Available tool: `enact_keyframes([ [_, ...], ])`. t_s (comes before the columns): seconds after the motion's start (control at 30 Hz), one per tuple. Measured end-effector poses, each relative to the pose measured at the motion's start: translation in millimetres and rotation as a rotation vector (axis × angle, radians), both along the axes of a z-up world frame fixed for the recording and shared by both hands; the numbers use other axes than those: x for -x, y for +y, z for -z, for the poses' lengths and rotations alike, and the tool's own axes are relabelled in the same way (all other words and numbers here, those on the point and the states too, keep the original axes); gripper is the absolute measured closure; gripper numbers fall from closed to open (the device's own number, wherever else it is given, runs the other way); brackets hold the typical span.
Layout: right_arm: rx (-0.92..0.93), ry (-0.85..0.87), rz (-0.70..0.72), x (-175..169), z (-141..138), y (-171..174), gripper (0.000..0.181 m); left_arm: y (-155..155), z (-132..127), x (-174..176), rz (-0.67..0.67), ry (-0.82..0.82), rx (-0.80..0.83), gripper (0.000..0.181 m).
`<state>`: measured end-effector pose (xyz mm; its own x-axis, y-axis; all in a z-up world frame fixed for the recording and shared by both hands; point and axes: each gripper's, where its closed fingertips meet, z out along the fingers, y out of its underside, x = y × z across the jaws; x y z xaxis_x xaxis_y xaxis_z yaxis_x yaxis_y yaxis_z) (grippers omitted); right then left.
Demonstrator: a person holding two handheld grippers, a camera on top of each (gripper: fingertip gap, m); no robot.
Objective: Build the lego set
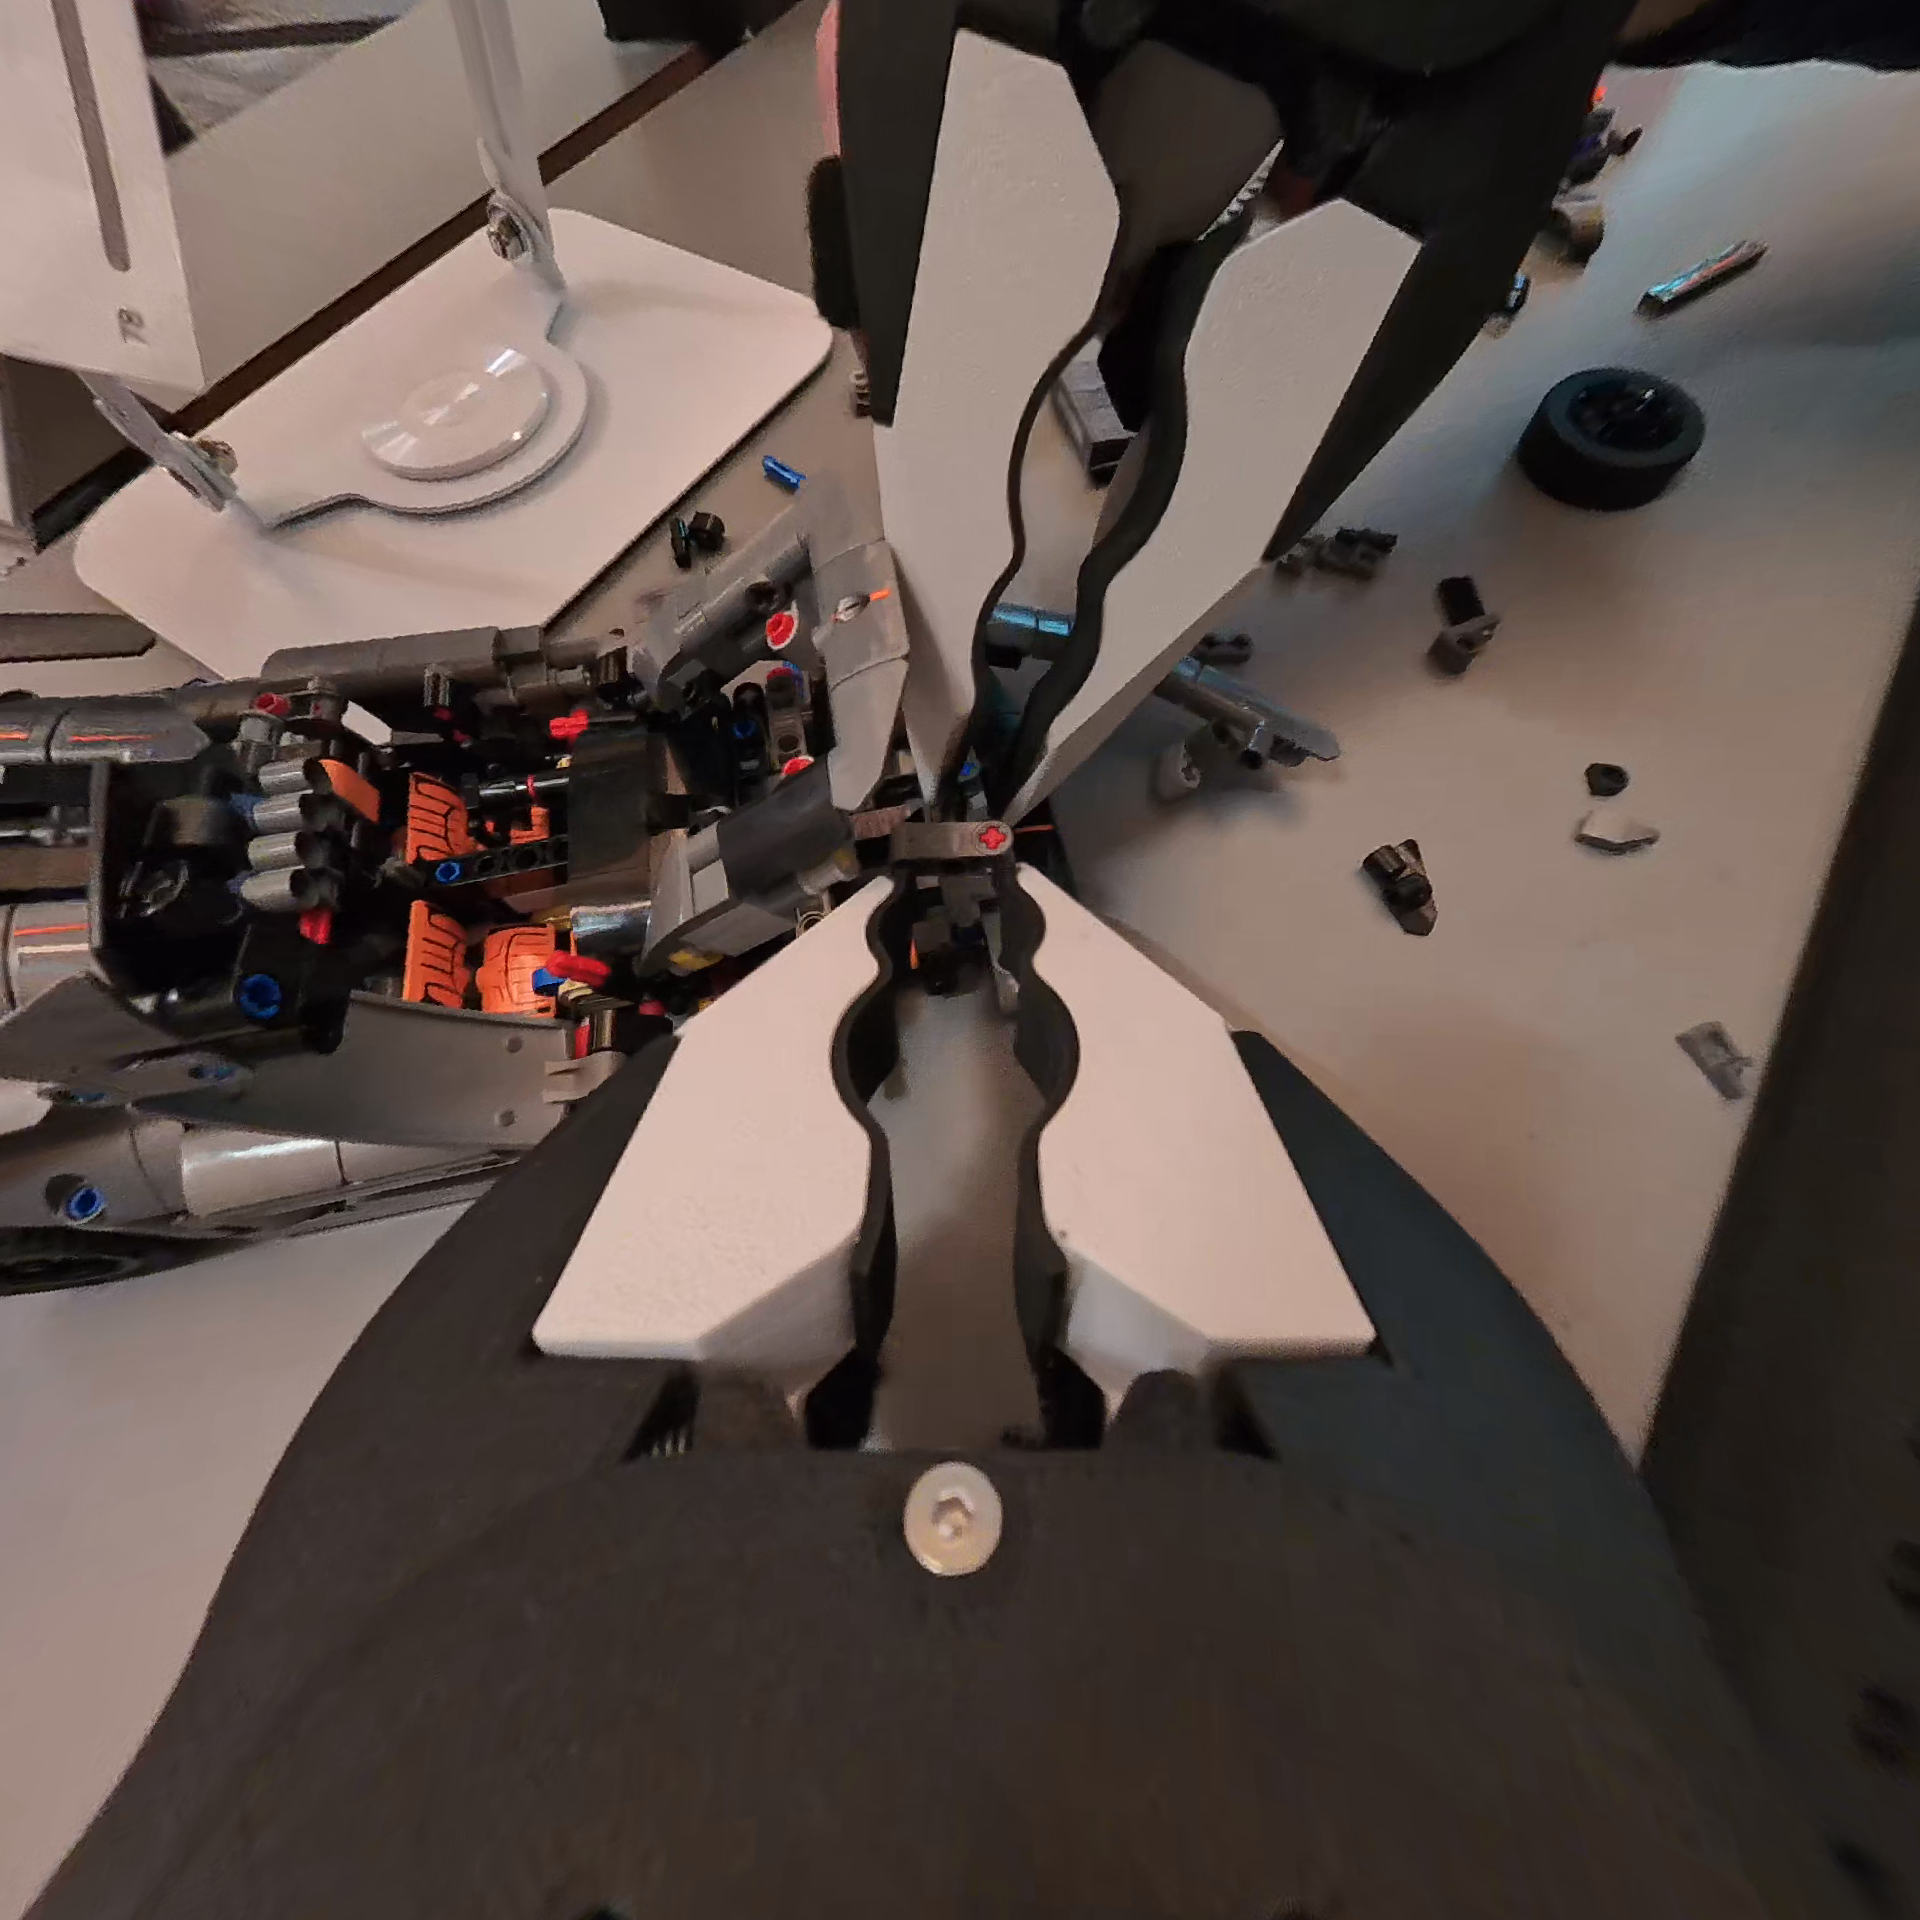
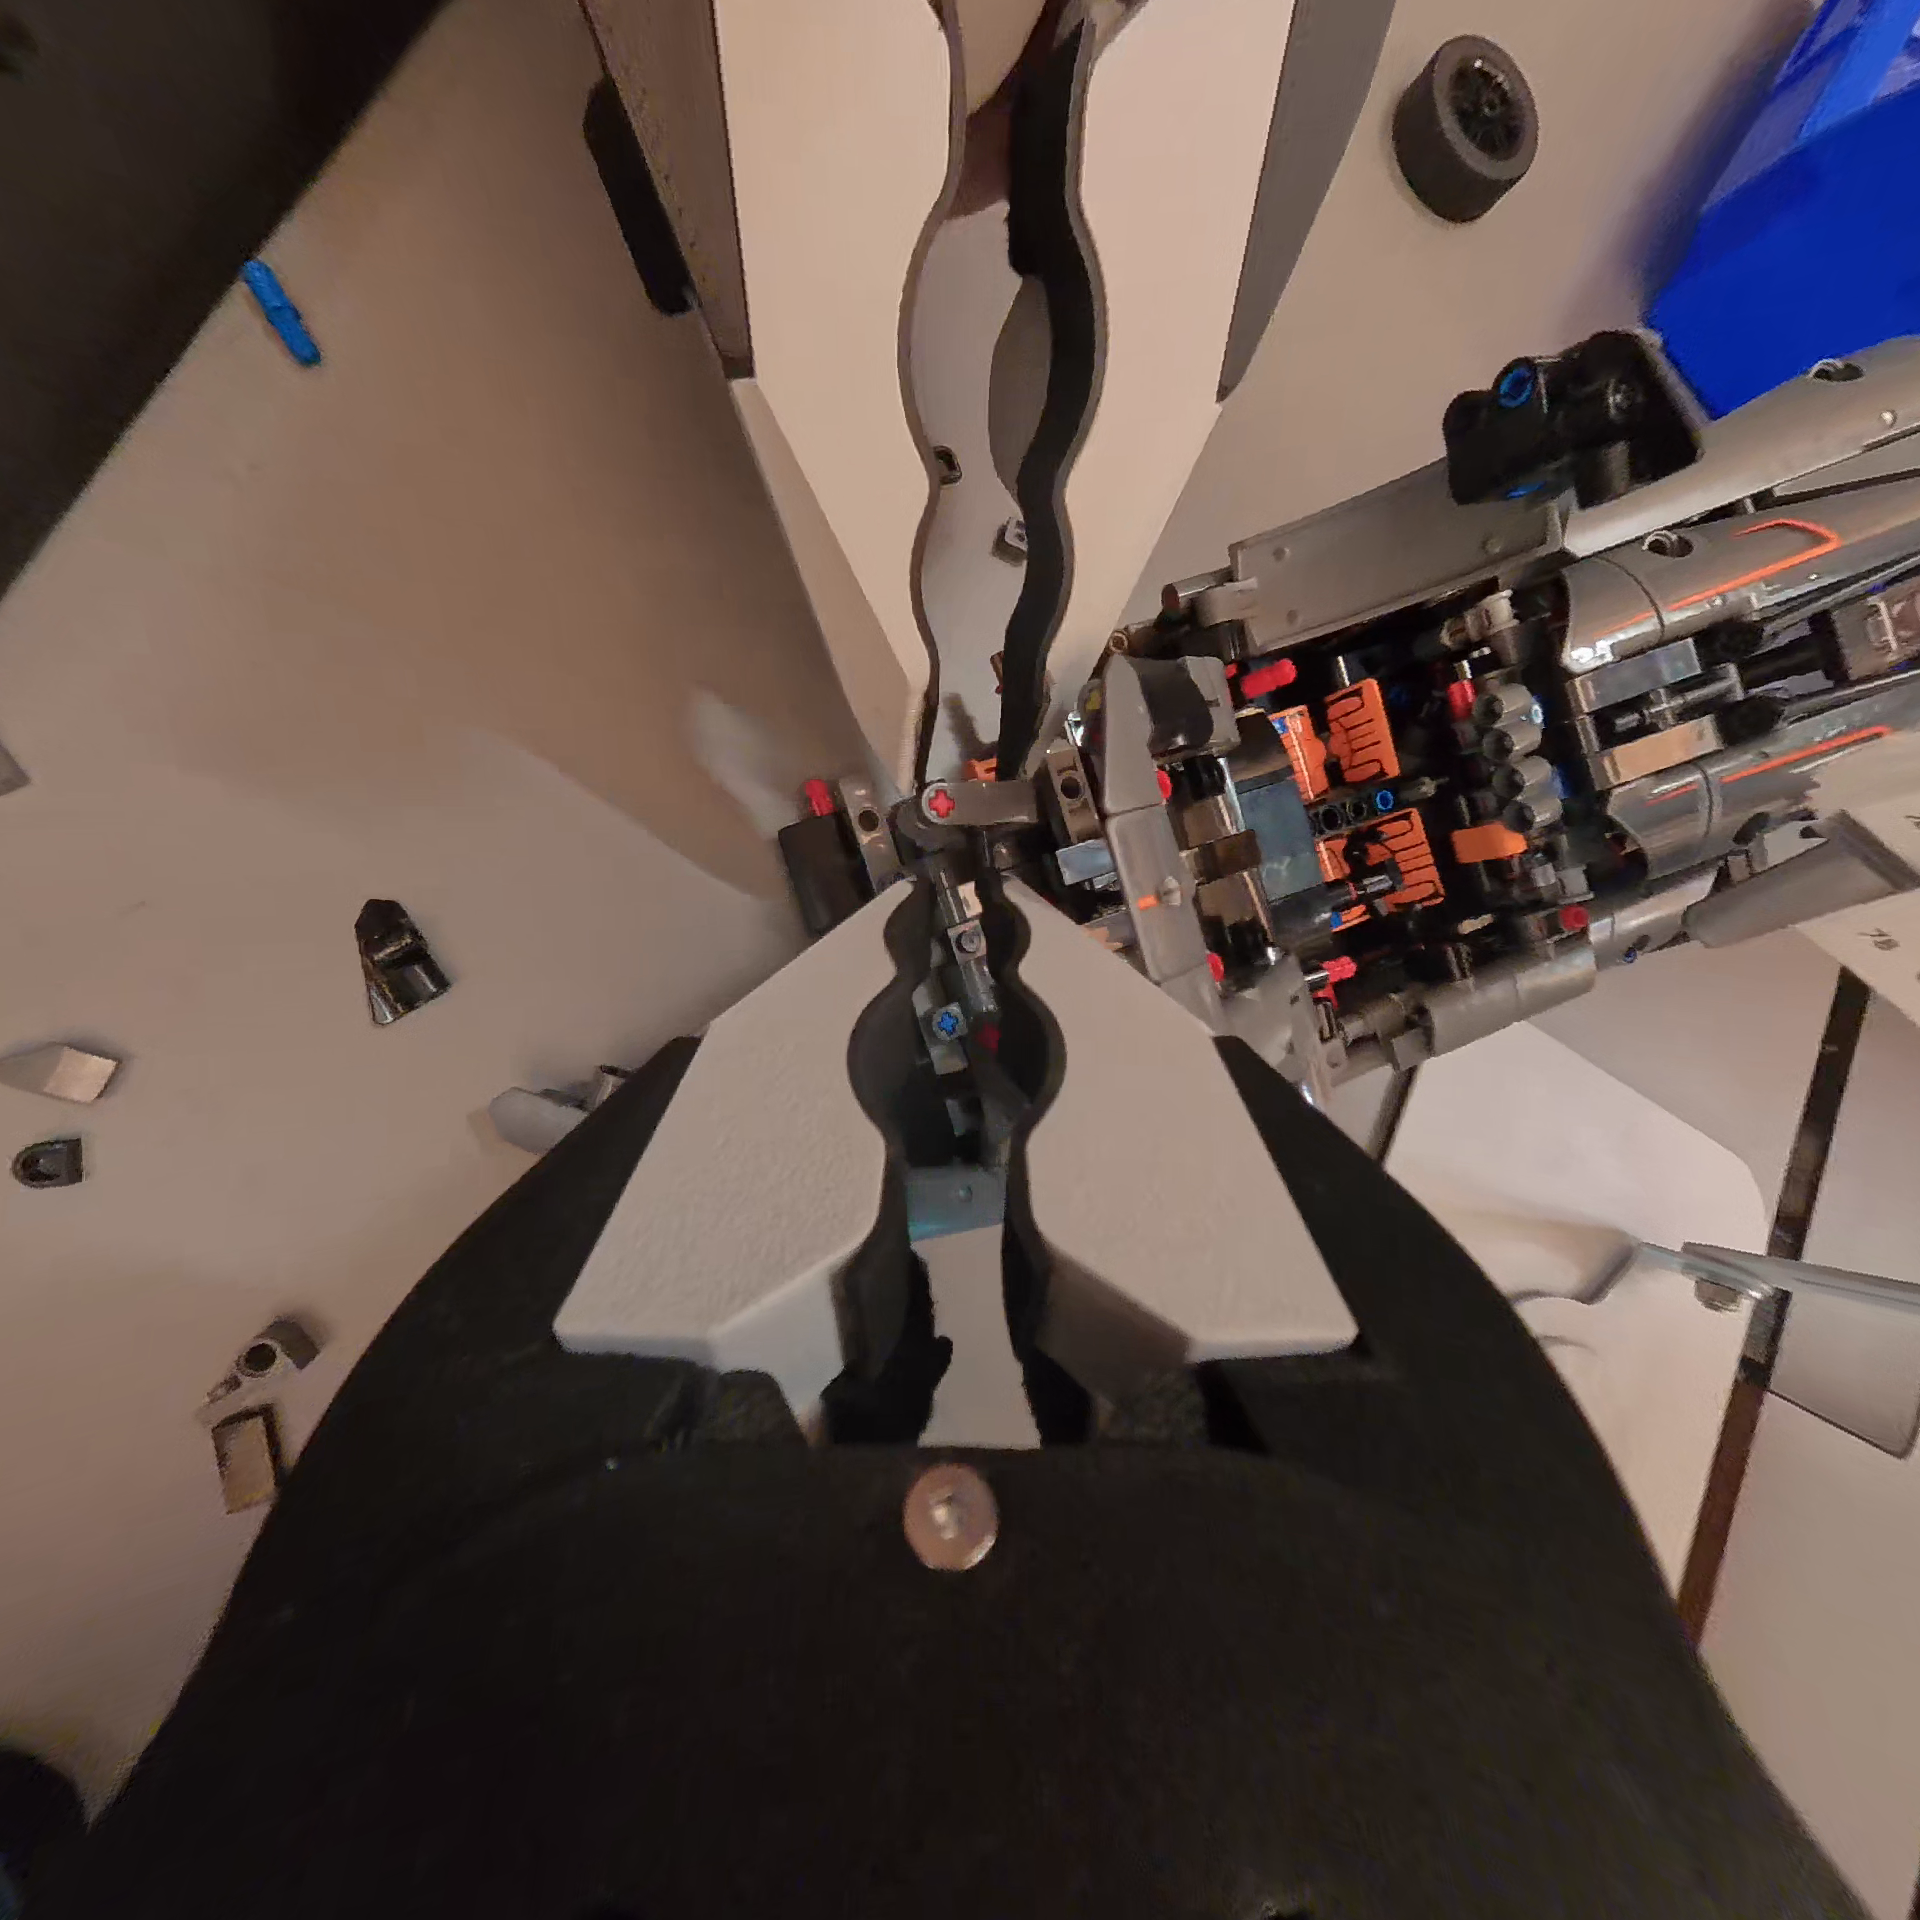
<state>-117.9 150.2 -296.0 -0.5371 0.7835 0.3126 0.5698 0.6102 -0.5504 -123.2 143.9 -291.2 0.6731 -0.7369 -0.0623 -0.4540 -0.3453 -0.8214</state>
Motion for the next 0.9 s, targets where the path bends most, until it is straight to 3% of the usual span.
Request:
enact_keyframes([
  [0.4,-0.016,0.001,0.030,1,0,7,0.178,3,2,-5,-0.022,0.047,-0.035,0.156],
  [0.9,-0.008,0.023,-0.006,4,-3,-3,0.181,12,5,-2,-0.065,0.073,-0.086,0.171],
])
